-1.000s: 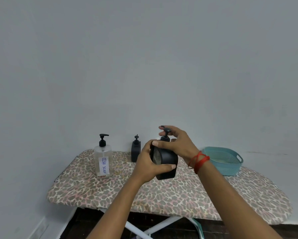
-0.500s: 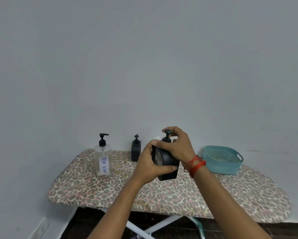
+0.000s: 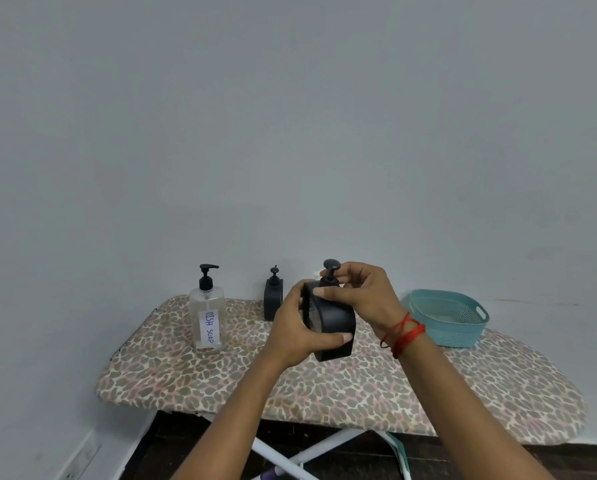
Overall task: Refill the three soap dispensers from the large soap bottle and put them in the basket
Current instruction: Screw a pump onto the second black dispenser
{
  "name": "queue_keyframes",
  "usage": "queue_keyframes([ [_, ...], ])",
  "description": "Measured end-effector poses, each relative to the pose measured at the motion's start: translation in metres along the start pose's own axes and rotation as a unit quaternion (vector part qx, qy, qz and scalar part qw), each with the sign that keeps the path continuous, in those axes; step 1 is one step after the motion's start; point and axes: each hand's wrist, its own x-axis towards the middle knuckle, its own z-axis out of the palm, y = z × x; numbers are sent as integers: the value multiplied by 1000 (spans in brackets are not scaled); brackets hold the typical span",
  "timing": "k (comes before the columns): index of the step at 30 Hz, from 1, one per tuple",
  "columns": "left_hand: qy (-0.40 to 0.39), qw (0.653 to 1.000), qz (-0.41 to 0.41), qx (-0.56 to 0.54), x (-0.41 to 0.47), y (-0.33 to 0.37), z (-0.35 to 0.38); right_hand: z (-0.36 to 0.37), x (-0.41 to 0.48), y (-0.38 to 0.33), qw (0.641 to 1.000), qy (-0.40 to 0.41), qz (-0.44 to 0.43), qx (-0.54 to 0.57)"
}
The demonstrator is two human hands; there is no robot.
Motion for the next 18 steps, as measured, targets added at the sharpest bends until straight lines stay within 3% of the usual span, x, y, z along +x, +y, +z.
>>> queue_keyframes([
  [4, 42, 999, 20, 26, 1, -4, 8, 4, 1, 12, 997, 57, -2, -44],
  [10, 16, 999, 17, 36, -2, -7, 5, 4, -5, 15, 986, 91, -29, -134],
  [15, -23, 1000, -13, 16, -6, -10, -2, -17, -4, -1, 994, -54, -29, -88],
  [18, -32, 999, -28, 23, -6, -14, -4, -24, -4, -12, 986, -112, -42, -120],
])
